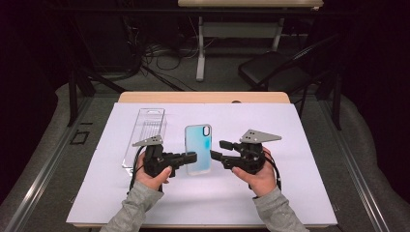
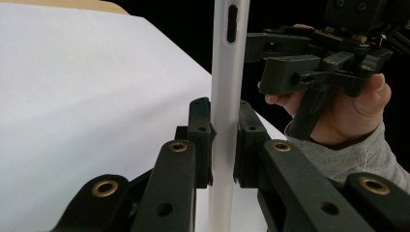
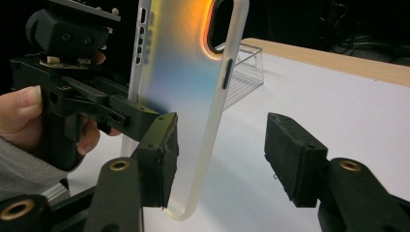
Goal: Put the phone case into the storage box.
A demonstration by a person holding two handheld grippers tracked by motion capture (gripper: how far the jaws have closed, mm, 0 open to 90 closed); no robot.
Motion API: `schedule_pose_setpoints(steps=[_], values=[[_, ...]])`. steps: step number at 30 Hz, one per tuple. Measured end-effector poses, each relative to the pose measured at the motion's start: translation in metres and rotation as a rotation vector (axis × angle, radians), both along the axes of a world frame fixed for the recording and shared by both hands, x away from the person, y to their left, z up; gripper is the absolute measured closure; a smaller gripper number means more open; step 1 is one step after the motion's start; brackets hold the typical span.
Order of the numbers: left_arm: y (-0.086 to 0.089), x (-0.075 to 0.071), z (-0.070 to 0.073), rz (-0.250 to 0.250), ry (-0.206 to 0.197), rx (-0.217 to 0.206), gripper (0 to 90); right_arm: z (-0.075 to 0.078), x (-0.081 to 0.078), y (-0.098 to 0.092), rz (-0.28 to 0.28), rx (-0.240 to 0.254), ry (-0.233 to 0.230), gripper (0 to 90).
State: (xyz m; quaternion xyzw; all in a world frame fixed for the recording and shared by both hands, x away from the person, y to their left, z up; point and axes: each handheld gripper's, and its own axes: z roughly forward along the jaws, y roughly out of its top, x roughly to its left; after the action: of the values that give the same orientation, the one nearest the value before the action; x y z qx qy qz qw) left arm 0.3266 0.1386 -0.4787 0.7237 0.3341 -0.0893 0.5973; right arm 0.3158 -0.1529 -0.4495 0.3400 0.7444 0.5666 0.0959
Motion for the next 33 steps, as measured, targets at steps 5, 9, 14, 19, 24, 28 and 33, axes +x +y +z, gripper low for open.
schedule_pose_setpoints(steps=[5,9,14,19,24,28,33], values=[[-0.001,-0.001,0.000,-0.002,0.000,0.000,81.2,0.000,0.001,-0.001,0.008,0.012,0.025,46.6],[-0.002,-0.001,0.000,-0.011,0.005,-0.007,81.2,0.000,0.002,-0.003,0.016,0.028,0.059,50.5],[-0.003,-0.002,-0.001,-0.013,0.006,-0.001,81.2,-0.002,0.004,-0.003,0.030,0.055,0.102,58.3],[-0.005,-0.002,-0.002,-0.018,0.008,0.001,81.2,-0.004,0.005,-0.002,0.033,0.063,0.130,62.4],[-0.008,-0.003,-0.004,-0.027,0.011,0.005,81.2,-0.005,0.006,-0.003,0.033,0.078,0.141,65.5],[-0.010,-0.004,-0.004,-0.033,0.017,0.004,81.2,-0.005,0.006,-0.004,0.033,0.080,0.147,66.1],[-0.013,-0.005,-0.006,-0.044,0.016,0.007,81.2,-0.006,0.006,-0.003,0.035,0.090,0.154,66.6]])
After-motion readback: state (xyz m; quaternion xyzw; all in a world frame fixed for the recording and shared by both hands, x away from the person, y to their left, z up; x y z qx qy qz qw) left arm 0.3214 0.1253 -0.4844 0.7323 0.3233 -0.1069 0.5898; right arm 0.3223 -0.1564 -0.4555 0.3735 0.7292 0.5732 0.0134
